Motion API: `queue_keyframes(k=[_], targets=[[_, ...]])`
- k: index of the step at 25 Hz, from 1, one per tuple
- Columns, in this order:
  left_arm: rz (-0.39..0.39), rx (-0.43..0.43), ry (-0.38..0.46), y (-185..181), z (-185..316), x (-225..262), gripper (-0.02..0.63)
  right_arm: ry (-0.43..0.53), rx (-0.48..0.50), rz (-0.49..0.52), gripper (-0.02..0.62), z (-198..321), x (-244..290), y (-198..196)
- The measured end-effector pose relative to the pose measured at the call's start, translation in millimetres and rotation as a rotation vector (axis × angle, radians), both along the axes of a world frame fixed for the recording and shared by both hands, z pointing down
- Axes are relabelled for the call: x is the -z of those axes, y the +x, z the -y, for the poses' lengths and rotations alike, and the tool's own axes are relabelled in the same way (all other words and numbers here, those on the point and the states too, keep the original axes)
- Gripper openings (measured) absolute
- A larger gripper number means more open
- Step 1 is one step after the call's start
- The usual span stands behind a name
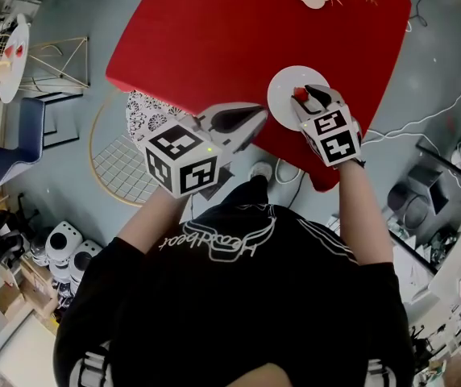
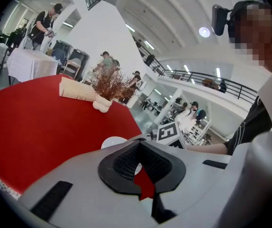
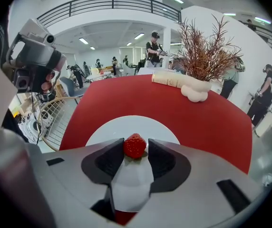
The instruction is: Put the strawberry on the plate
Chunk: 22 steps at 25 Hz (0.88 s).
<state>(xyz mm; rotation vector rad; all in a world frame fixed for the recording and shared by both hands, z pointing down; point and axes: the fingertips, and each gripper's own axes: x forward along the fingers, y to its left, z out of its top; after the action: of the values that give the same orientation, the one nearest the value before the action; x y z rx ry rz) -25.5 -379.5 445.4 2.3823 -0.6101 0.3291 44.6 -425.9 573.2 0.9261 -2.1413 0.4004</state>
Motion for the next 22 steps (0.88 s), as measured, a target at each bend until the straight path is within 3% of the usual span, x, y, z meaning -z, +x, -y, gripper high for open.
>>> queue_keyframes(k=[13, 22], targets=[[0.019, 0.035, 0.000, -6, -12, 3, 0.006, 0.016, -0.020, 0.027, 0.201, -2, 2, 4], [0.022, 0.045, -0.006, -10, -31, 3, 0.006, 0.034, -0.029, 0.023, 0.202, -14, 8, 6]])
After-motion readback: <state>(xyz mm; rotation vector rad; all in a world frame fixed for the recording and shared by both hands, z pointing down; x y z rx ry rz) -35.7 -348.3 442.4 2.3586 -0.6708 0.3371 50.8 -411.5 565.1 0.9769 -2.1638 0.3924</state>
